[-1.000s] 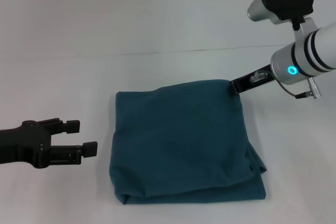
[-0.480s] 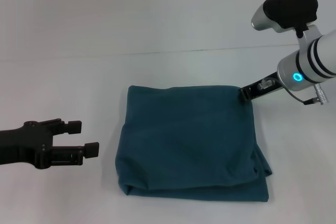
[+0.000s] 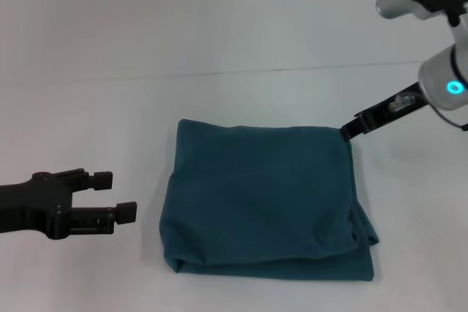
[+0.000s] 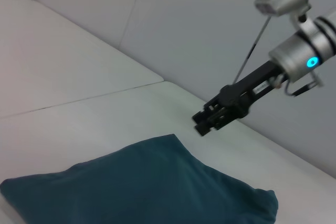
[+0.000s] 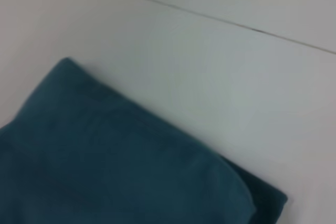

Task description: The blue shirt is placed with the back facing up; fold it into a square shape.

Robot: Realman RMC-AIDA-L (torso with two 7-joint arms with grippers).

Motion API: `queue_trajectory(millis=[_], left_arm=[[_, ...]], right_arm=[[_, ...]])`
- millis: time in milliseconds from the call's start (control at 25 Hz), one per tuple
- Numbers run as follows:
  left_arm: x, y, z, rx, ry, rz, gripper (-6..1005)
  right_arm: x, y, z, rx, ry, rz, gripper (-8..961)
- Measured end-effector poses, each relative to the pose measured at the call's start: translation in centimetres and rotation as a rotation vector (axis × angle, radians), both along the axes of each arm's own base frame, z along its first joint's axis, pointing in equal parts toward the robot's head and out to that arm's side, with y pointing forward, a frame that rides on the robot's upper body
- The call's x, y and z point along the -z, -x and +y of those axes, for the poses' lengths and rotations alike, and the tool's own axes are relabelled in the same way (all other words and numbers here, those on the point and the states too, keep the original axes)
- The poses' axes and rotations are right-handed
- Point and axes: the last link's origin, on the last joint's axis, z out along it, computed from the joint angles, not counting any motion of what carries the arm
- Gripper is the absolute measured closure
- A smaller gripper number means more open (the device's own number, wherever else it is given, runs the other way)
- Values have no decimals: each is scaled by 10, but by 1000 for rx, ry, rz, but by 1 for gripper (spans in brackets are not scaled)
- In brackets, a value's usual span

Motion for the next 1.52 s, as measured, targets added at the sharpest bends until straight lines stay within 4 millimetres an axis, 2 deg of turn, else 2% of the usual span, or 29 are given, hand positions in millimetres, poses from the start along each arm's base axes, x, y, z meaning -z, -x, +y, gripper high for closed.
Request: queue_trajectory(millis=[40,160,320,440,680,1080,1440,1520], left_arm=[[0,0,-1,6,2,0,106],[0,0,-2,21,6,2,108],[-2,-1,-7,73,23,9,110],[-1,-1,-15,118,76,26,111],[1,4,-19,116,117,69,114],[3,3,-17,117,117,73,119],[6,2,-15,120,117,81,123],[6,1,-15,120,116,82,124]], right_arm=[[0,0,0,0,0,0,602],[-9,21,-19,-39,80,-36,496],[-5,38,-41,-64,217,-99,326],[0,46,-50,-68,297,-124,177],[19,51,-63,-81,401,-168,9],[51,44,-67,-60,448,-166,8],[62,38,-62,-50,445,-184,152],[62,38,-62,-51,442,-184,234]])
